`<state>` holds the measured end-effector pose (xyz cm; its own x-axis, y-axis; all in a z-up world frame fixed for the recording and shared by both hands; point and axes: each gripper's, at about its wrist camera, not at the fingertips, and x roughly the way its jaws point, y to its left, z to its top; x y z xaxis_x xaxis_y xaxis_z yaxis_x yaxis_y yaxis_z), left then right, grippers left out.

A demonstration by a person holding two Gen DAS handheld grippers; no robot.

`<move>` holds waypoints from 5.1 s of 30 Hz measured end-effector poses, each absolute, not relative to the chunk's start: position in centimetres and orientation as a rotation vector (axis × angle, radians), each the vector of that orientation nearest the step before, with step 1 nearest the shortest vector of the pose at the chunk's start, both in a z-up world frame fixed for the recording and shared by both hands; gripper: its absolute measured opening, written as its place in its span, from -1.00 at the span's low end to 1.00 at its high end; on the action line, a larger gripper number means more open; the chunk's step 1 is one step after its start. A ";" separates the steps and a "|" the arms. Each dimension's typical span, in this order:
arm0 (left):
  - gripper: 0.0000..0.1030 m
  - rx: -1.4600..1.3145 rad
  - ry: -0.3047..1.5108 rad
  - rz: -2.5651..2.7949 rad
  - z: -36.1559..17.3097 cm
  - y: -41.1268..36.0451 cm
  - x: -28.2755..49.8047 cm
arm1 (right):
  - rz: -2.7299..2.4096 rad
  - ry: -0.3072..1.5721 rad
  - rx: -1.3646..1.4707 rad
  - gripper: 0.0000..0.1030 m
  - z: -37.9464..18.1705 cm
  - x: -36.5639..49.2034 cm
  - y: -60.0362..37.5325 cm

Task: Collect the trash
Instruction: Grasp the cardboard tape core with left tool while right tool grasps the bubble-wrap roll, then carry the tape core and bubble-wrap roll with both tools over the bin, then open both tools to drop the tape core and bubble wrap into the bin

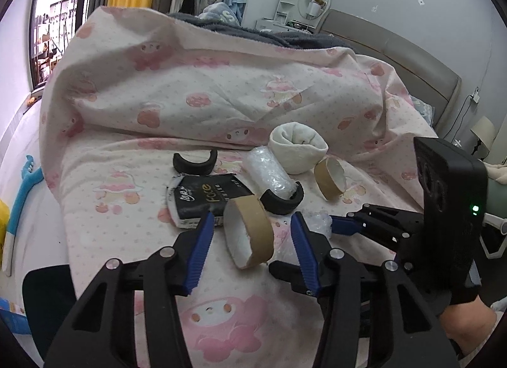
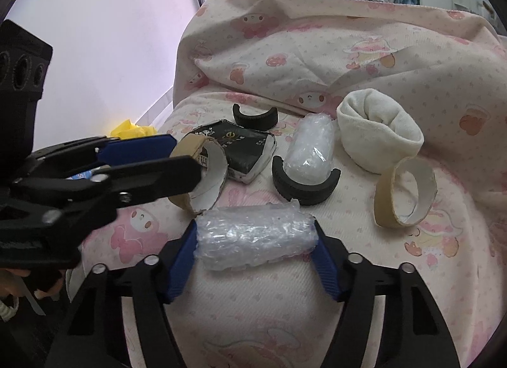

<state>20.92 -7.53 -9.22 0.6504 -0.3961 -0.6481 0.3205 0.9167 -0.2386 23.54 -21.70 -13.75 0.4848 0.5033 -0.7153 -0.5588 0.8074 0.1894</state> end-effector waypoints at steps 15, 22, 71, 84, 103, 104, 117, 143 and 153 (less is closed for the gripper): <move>-0.51 -0.135 0.819 -0.409 -10.8 -7.9 22.5 | 0.669 0.854 -0.092 0.17 -13.2 22.7 -22.3; -0.62 -0.115 0.811 -0.413 -10.3 -6.6 22.0 | 0.680 0.843 -0.075 0.17 -12.3 22.6 -21.9; -0.62 -0.228 0.985 -0.138 -14.7 15.4 16.3 | 0.778 0.826 -0.099 0.17 -6.5 21.4 -2.8; -0.61 -0.261 1.137 -0.081 -19.0 19.9 15.3 | 0.814 0.897 -0.122 0.17 -8.5 21.7 2.7; 0.45 -0.305 1.200 -0.050 -20.5 24.8 12.6 | 0.804 1.044 -0.150 0.17 -13.1 22.0 8.9; 0.39 -0.309 1.191 -0.060 -20.4 24.9 12.4 | 0.802 1.051 -0.150 0.17 -13.4 22.0 9.3; 0.02 -0.257 1.208 -0.123 -20.4 26.1 11.1 | 0.790 1.128 -0.187 0.17 -17.0 21.9 13.5; -0.20 -0.113 1.000 -0.103 -13.9 25.7 11.6 | 0.680 1.392 -0.325 0.44 -28.5 22.1 14.9; -0.07 -0.159 0.842 -0.018 -9.8 27.0 11.3 | 0.712 1.368 -0.349 0.56 -27.4 21.0 14.6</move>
